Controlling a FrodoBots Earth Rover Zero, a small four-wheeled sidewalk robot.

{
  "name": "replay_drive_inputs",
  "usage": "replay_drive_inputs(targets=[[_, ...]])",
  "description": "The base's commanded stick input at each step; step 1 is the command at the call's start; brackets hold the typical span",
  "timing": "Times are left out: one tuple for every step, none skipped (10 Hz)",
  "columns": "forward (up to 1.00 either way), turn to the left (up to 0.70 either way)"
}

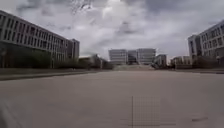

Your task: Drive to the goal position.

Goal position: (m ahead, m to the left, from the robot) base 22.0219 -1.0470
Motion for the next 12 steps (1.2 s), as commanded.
replay_drive_inputs(targets=[[1.00,0.00],[1.00,0.00],[1.00,0.00],[1.00,0.00],[1.00,0.00],[1.00,0.00],[1.00,0.00],[1.00,0.00],[1.00,-0.40],[1.00,-0.40],[0.98,-0.38],[1.00,-0.28]])
